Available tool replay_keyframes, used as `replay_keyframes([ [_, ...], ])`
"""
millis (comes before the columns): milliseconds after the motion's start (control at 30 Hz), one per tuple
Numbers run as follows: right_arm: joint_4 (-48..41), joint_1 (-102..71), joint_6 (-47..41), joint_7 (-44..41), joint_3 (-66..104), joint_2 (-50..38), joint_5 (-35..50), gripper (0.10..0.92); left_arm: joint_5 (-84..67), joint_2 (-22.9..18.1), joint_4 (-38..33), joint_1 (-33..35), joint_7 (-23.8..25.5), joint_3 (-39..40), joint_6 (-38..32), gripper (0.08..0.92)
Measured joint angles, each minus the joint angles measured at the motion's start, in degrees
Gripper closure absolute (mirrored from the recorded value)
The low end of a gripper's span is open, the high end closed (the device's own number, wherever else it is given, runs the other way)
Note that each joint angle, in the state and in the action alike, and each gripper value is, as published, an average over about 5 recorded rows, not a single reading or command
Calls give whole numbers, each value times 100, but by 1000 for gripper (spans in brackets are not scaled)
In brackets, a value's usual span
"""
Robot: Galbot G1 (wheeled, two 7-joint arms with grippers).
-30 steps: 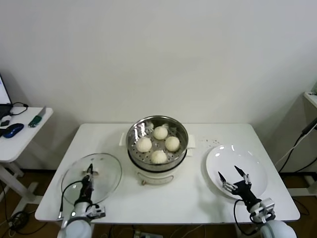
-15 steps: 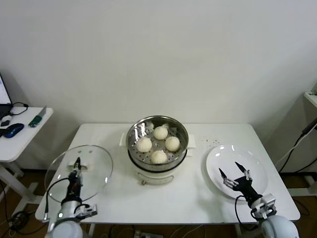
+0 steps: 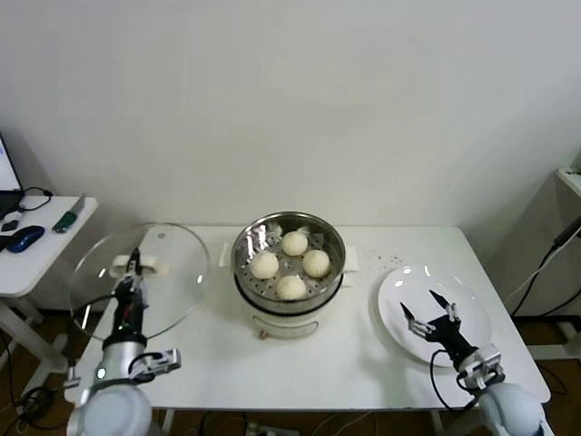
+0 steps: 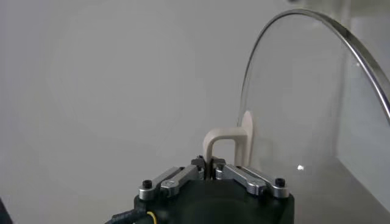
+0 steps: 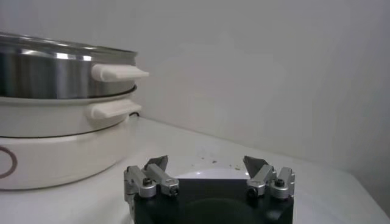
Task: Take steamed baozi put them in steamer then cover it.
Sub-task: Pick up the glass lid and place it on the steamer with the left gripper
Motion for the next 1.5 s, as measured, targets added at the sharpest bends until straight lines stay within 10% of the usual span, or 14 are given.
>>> replay_keyframes([
  [700, -118, 90, -5, 101, 19, 68, -204, 203, 878, -403, 330, -2432, 1800, 2593, 1126, 858],
  [1500, -183, -83, 108, 35, 305, 192, -300, 203, 1319, -1913, 2038, -3265, 1748, 3587, 1421, 858],
])
